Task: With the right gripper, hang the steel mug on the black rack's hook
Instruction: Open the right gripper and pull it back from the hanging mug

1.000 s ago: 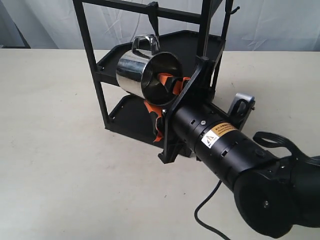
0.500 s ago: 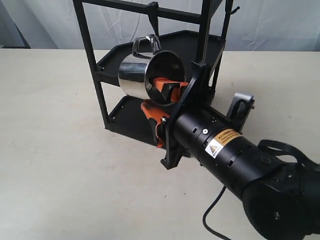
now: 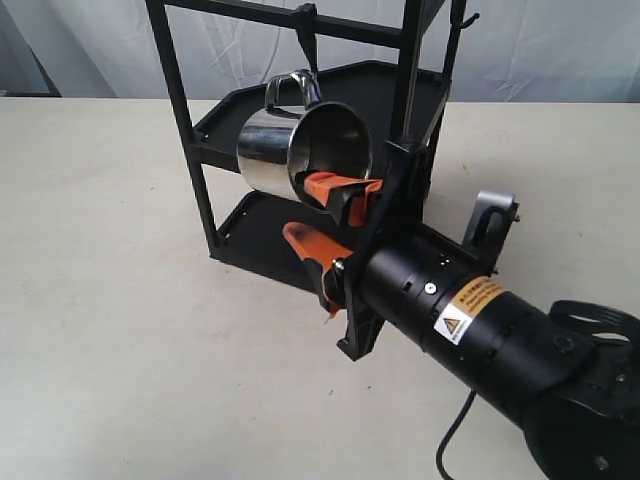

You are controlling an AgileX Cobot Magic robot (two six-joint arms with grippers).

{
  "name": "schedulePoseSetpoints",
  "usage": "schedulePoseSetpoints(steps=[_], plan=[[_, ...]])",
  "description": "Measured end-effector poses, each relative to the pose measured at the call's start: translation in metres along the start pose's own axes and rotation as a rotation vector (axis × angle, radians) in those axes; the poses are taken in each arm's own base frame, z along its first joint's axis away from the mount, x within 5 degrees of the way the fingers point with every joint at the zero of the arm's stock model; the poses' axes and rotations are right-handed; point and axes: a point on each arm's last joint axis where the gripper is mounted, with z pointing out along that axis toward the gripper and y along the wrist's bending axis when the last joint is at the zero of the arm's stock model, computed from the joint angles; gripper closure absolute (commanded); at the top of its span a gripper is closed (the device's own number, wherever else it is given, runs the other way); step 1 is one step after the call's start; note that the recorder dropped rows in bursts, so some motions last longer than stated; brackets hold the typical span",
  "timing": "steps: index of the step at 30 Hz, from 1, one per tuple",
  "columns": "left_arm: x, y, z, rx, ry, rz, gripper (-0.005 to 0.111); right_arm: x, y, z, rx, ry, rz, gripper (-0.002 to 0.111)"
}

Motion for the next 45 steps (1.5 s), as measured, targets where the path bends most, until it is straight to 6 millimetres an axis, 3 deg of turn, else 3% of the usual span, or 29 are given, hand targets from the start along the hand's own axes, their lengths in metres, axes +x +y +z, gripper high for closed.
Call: schedulePoseSetpoints(steps=[10, 12, 16, 17, 23, 31, 38, 45], plan=[[0.000, 0.000, 0.000, 0.000, 0.000, 0.000, 0.105, 0.011, 0.018, -0.015, -0.067, 0.123, -0.060, 0.060], [0.000, 0.000, 0.000, 0.000, 0.000, 0.000, 0.105, 0.016, 0.023, -0.018, -0.093, 0.176, -0.095, 0.070], [0.000, 0.000, 0.000, 0.000, 0.000, 0.000, 0.105, 0.029, 0.030, -0.025, -0.143, 0.313, -0.201, 0.105], [0.000, 0.000, 0.000, 0.000, 0.000, 0.000, 0.105, 0.032, 0.032, -0.027, -0.155, 0.347, -0.228, 0.108], [0.000, 0.000, 0.000, 0.000, 0.000, 0.000, 0.105, 0.042, 0.044, -0.041, -0.232, 0.446, -0.410, 0.109], [0.000, 0.000, 0.000, 0.000, 0.000, 0.000, 0.105, 0.035, 0.066, -0.059, -0.315, 0.320, -0.709, 0.109], [0.000, 0.000, 0.000, 0.000, 0.000, 0.000, 0.105, 0.037, 0.080, -0.073, -0.398, 0.323, -0.766, 0.109], [0.000, 0.000, 0.000, 0.000, 0.000, 0.000, 0.105, 0.041, 0.076, -0.076, -0.391, 0.376, -0.890, 0.109]])
